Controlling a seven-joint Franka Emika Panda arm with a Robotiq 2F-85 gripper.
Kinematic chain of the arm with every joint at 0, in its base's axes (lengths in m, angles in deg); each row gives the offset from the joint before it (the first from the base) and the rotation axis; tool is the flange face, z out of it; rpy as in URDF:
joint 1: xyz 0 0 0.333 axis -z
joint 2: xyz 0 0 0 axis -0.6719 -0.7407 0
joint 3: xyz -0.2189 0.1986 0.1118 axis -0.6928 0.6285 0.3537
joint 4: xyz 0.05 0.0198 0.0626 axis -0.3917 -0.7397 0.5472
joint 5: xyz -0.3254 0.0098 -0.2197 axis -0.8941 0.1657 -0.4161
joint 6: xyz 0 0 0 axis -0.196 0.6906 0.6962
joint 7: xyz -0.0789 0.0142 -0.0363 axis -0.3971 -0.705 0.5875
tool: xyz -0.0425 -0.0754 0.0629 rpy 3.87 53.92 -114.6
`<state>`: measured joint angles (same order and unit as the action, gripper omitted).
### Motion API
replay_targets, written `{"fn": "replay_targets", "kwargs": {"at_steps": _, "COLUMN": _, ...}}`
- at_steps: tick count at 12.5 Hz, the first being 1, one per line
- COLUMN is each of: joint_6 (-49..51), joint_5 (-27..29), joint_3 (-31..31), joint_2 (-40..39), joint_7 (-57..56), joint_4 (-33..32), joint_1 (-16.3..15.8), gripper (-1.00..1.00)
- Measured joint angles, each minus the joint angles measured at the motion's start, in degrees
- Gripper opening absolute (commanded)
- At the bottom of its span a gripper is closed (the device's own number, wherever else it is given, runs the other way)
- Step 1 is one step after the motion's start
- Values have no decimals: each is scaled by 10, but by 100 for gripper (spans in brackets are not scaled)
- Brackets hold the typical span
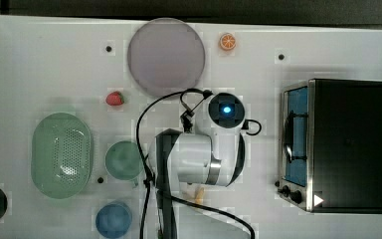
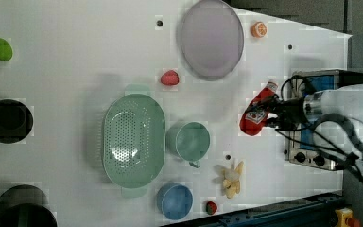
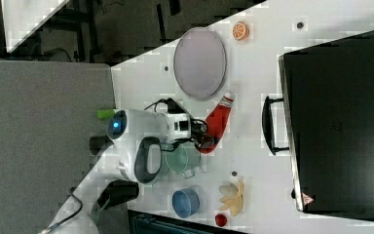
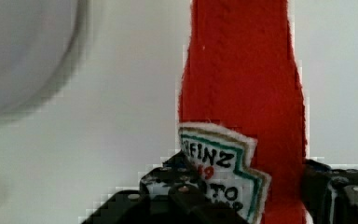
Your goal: Pick ketchup from strainer and place it on the table
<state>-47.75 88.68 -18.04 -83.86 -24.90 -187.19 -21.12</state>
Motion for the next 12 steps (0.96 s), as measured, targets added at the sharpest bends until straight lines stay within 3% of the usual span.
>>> {"fn": "replay_targets", "kwargs": {"at_steps": 3, "joint_6": -33, "joint_5": -9, "joint_3": 1, "joint_2": -50, "joint_7": -1, "joint_4": -9, "joint_1": 5, "gripper": 88}}
{"fn": "replay_targets", "kwargs": {"at_steps": 4, "joint_6": -32, "joint_5": -9, "joint_3": 1, "joint_2": -61, "joint_7": -1, "joint_4": -7, "joint_1": 5, "gripper": 100}}
{"fn": "replay_targets", "kwargs": {"at_steps": 8, "joint_6": -10, "joint_5": -20, "joint_3": 1, "joint_2": -37, "joint_7": -3, "joint_4": 1, "joint_1": 5, "gripper": 100}}
{"fn": "replay_targets", "kwargs": {"at_steps": 12, "joint_6": 89, "joint_5": -6, "joint_3": 4, "joint_2": 36, "joint_7": -3, "joint_4": 83, "joint_1": 7, "gripper": 100}}
